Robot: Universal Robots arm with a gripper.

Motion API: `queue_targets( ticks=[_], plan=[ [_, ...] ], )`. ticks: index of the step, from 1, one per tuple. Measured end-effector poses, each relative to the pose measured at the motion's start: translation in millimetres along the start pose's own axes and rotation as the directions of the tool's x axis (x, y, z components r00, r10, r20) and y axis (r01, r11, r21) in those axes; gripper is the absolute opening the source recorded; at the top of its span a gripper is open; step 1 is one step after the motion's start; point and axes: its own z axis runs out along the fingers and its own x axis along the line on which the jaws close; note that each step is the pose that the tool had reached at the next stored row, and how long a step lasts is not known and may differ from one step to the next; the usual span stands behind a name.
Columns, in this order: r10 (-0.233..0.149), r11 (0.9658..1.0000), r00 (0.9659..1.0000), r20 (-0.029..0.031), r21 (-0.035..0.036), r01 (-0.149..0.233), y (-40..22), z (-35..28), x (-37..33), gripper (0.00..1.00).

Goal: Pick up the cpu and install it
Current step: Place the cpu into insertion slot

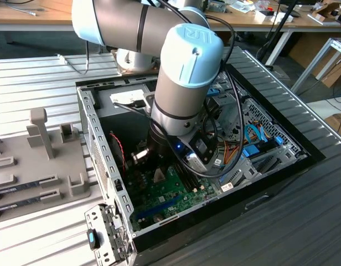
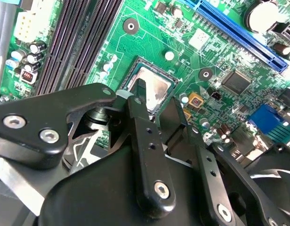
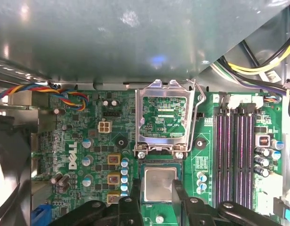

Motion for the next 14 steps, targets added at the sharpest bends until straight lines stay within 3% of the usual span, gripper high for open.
queue_targets(
  ticks=[12, 13, 14],
  plan=[
    [0.0, 1.0, 1.0, 0.0, -0.0001, 0.0, 0.0, -1.3, 0.0, 0.38],
    [0.0, 1.0, 1.0, 0.0, -0.0001, 0.0, 0.0, -1.3, 0.0, 0.25],
    [0.0, 1.0, 1.0, 0.0, -0.0001, 0.0, 0.0, -1.3, 0.0, 0.25]
  ],
)
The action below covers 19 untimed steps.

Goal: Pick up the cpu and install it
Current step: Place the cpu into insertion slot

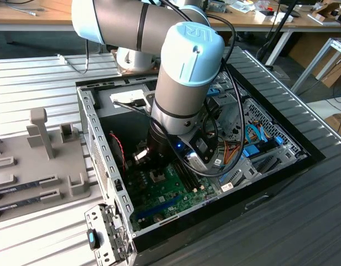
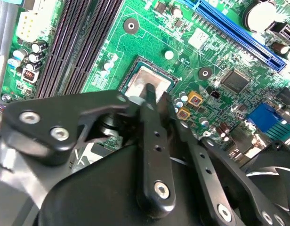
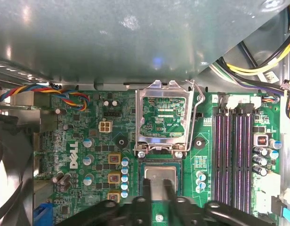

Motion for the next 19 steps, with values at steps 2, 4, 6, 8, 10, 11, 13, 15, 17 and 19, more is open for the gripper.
queue_targets(
  ticks=[2, 4, 6, 8, 10, 11, 13, 15, 17, 19],
  plan=[
    [0.0, 1.0, 1.0, 0.0, 0.0, 0.0, 0.0, 0.0, 0.0, 0.13],
    [0.0, 1.0, 1.0, -0.0007, -0.0002, 0.0, -0.7, 0.0, -2.7, 0.11],
    [0.0, 1.0, 1.0, -0.0029, -0.0005, 0.0, -1.3, 0.1, -9.8, 0.11],
    [0.0, 1.0, 1.0, -0.0044, -0.0008, 0.0, -1.6, 0.1, -15.8, 0.11],
    [0.0, 1.0, 1.0, -0.006, -0.0016, 0.0, -1.9, -0.4, -22.6, 0.11],
    [0.0, 1.0, 1.0, -0.0071, -0.003, 0.0, -2.1, -1.5, -27.2, 0.11],
    [0.0, 1.0, 1.0, -0.0078, -0.0064, 0.0, -2.3, -5.0, -31.7, 0.11],
    [0.0, 1.0, 1.0, -0.0085, -0.0096, 0.0, -2.4, -8.4, -35.4, 0.11],
    [0.0, 0.9999, 1.0, -0.0091, -0.0121, 0.0, -2.6, -11.6, -38.4, 0.11],
    [0.0, 0.9998, 1.0, -0.0089, -0.018, 0.0, -2.4, -15.2, -39.7, 0.11]
  ],
)
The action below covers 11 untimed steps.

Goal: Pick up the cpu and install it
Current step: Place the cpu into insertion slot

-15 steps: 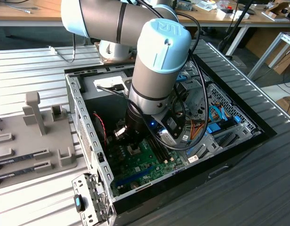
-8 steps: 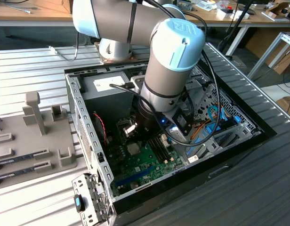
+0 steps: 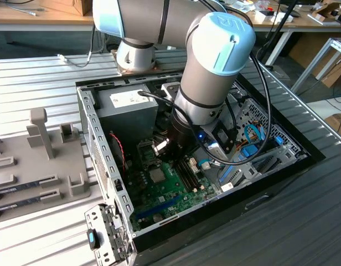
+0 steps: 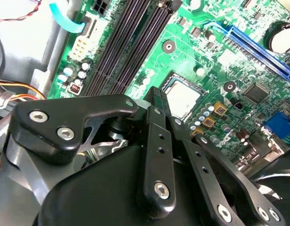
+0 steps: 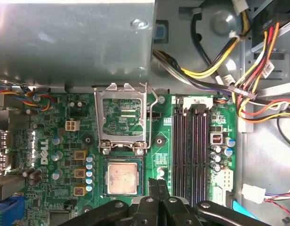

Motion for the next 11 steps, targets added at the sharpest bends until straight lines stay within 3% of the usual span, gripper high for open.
queue_targets(
  ticks=[11],
  plan=[
    [0.0, 1.0, 1.0, 0.0, -0.0008, 0.0, 0.1, -2.0, -0.3, 0.11]
  ],
)
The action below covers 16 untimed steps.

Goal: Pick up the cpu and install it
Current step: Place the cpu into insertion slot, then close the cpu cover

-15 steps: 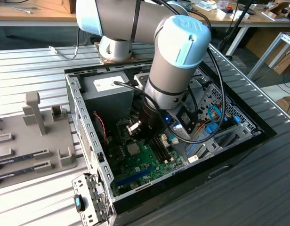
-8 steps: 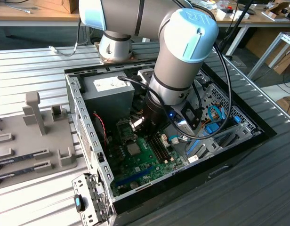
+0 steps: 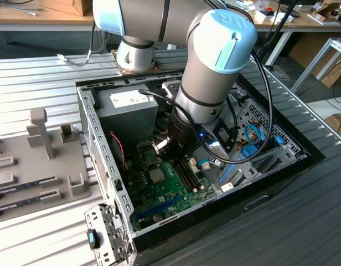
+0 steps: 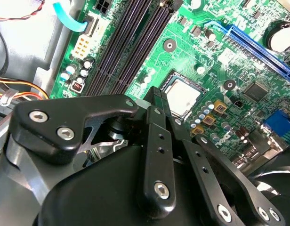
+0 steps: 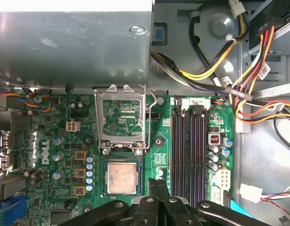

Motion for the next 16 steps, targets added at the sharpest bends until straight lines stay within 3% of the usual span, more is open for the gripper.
queue_targets(
  ticks=[5, 9, 11, 13, 14, 15, 16],
  plan=[
    [0.0, 1.0, 1.0, -0.0001, 0.0001, 0.0, 0.0, -0.3, 0.0, 0.11],
    [0.0, 1.0, 1.0, -0.0001, 0.0001, 0.0, 16.2, 0.5, -2.0, 0.11],
    [-0.001, 1.0, 1.0, -0.0002, 0.0002, 0.001, 27.4, 1.4, -6.0, 0.11],
    [-0.017, 0.9999, 0.9999, -0.0003, -0.0034, 0.017, 28.3, 1.4, -8.1, 0.11],
    [-0.017, 0.9998, 0.9998, 0.0003, -0.0127, 0.017, 28.3, 1.5, -8.8, 0.11],
    [-0.018, 0.9983, 0.9998, 0.0027, -0.0556, 0.018, 28.2, 1.4, -10.1, 0.11],
    [-0.019, 0.9957, 0.9998, 0.005, -0.0906, 0.019, 28.0, 1.3, -11.1, 0.11]
  ],
)
